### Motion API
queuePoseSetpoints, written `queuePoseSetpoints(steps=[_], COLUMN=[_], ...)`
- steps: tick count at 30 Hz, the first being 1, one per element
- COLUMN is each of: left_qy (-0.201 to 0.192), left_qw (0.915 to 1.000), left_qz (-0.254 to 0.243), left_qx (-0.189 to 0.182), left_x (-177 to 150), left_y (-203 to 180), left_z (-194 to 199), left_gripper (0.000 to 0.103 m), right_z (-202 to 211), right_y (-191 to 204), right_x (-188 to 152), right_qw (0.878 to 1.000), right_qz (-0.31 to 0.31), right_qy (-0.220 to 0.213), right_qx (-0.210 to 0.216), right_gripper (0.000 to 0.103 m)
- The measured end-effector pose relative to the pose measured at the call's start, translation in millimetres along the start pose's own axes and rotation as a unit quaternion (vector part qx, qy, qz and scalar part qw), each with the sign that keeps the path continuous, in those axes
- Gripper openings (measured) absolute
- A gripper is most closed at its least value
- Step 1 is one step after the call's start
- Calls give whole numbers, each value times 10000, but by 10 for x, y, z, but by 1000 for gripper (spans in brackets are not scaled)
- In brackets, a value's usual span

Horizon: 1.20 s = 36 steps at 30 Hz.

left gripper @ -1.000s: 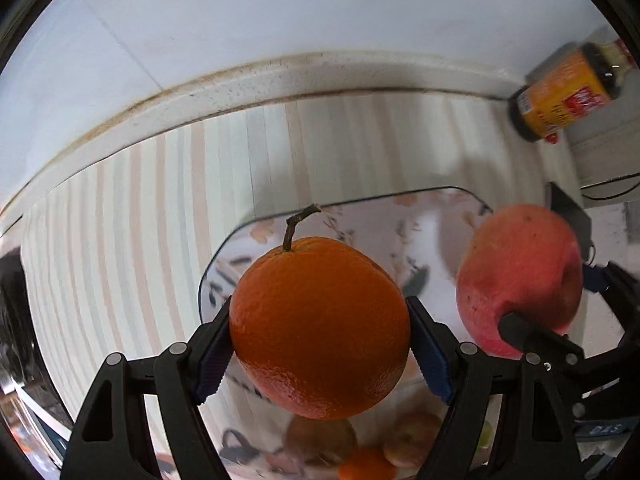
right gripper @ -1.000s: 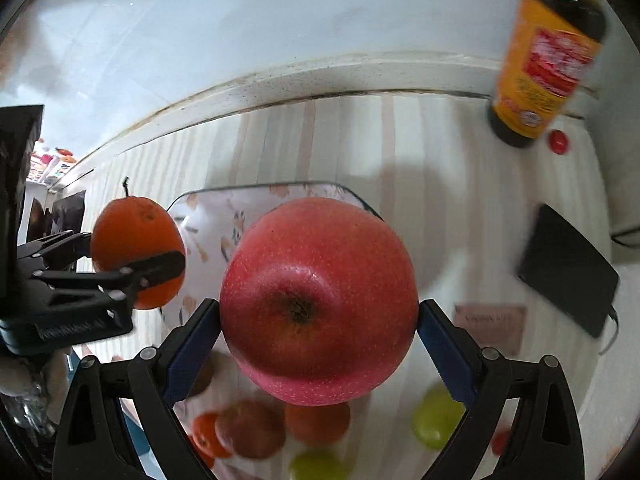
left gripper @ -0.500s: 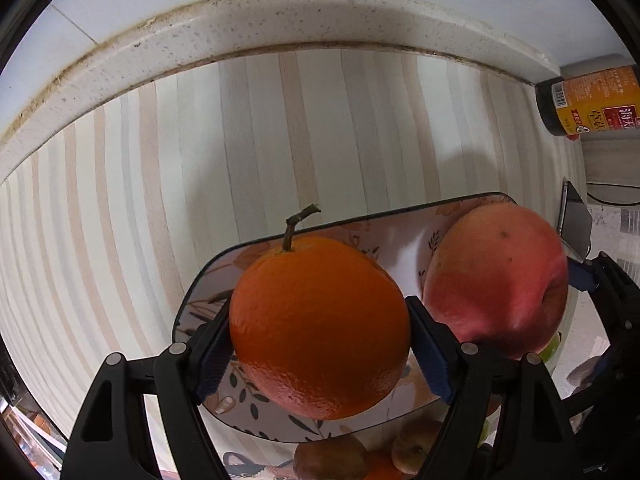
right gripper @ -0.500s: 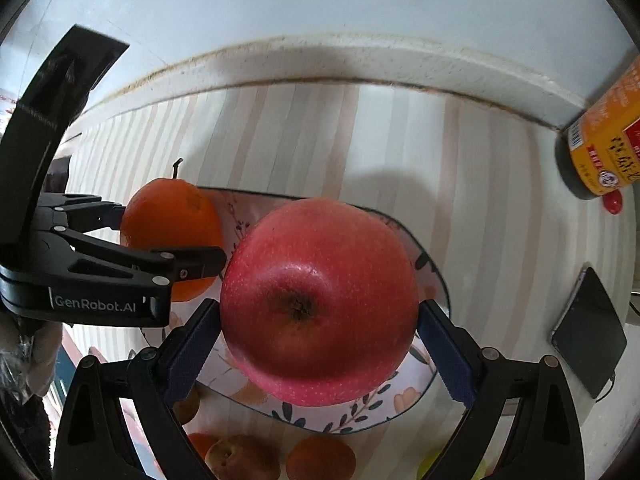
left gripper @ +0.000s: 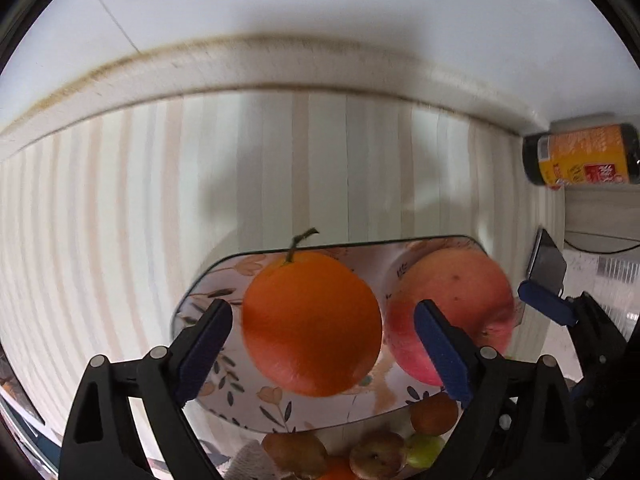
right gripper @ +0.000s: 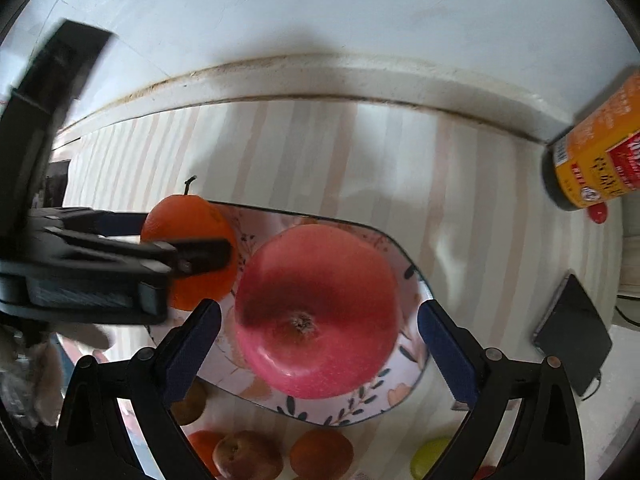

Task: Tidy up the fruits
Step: 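Open both tools on the plate and lift them away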

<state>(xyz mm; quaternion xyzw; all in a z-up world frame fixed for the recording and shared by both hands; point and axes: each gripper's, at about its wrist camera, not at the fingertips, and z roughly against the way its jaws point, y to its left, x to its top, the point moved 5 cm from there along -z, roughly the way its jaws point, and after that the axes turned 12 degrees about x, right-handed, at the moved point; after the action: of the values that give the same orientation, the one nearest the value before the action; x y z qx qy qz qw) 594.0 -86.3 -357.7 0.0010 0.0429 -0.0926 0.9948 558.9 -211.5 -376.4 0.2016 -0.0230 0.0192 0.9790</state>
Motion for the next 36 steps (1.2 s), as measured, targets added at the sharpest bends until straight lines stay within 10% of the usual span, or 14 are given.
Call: queuePoseSetpoints(steps=[17,36], left_qy=[-1486,-2561], left_qw=[9808,9620], left_qz=[1008,443], left_qx=[755,837], left_x=[-1142,-2532], left_y=[150,123], left_z=[734,1614], left_gripper=[93,93], right_z=[771,1677], right_y=[34,860], right_x=[-829,-2104], right_qw=[9938,9809], right_qz=[-206,-188], right_qy=[-882,-1878], right_qx=[-642,-476], right_gripper=[101,101])
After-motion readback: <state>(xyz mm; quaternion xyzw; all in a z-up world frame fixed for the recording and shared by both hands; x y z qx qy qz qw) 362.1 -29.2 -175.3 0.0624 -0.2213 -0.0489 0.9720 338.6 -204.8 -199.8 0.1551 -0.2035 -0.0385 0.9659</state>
